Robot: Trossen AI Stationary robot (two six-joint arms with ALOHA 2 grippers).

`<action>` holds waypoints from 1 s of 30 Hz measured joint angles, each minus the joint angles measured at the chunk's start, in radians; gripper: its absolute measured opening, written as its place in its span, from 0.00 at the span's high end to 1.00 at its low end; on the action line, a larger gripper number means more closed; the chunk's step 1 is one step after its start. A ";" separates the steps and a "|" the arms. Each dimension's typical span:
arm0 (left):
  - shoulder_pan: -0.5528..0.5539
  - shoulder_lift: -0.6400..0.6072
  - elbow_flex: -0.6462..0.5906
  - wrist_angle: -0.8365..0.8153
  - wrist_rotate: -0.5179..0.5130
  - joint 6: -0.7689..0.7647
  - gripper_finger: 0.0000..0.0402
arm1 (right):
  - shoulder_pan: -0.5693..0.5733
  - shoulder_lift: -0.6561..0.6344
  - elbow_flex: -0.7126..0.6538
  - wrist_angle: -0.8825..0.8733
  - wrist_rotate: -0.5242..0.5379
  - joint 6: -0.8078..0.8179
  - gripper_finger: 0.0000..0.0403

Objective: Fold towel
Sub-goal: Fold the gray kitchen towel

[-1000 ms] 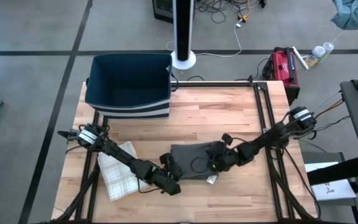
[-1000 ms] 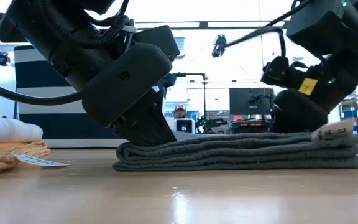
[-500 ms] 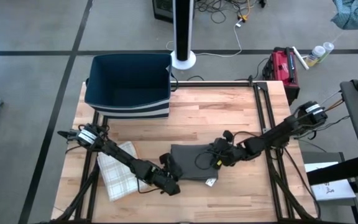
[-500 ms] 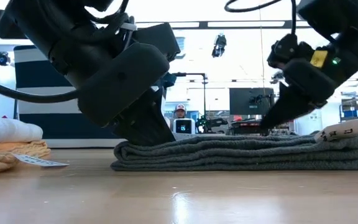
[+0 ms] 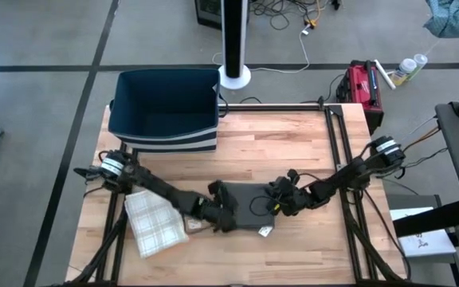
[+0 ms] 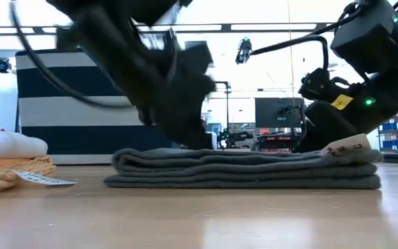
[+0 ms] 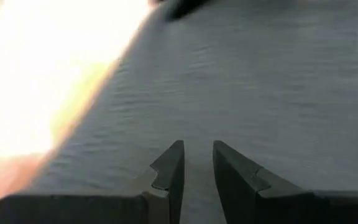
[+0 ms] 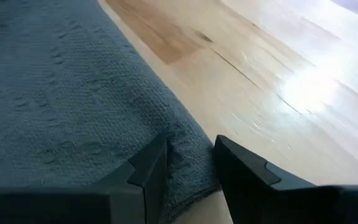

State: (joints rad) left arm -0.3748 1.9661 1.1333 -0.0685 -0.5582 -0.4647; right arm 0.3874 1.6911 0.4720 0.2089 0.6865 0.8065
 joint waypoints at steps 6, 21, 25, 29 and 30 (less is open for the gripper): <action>0.085 -0.001 -0.055 0.041 -0.006 -0.010 0.81 | -0.001 0.018 -0.004 0.105 -0.023 -0.117 0.67; 0.145 -0.038 -0.151 -0.041 -0.011 -0.299 0.81 | 0.001 0.018 -0.015 0.119 -0.011 -0.107 0.67; 0.149 -0.046 -0.203 0.043 -0.019 -0.299 0.81 | 0.001 0.019 -0.015 0.125 -0.009 -0.107 0.67; 0.139 -0.087 -0.199 0.022 0.004 -0.236 0.81 | 0.008 -0.022 -0.006 0.107 -0.018 -0.126 0.67; 0.131 -0.105 -0.199 0.011 0.006 -0.215 0.81 | 0.016 -0.041 -0.004 0.099 -0.029 -0.146 0.67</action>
State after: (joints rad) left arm -0.2436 1.8615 0.9344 -0.0574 -0.5524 -0.6801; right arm 0.4034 1.6497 0.4680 0.3076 0.6571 0.6608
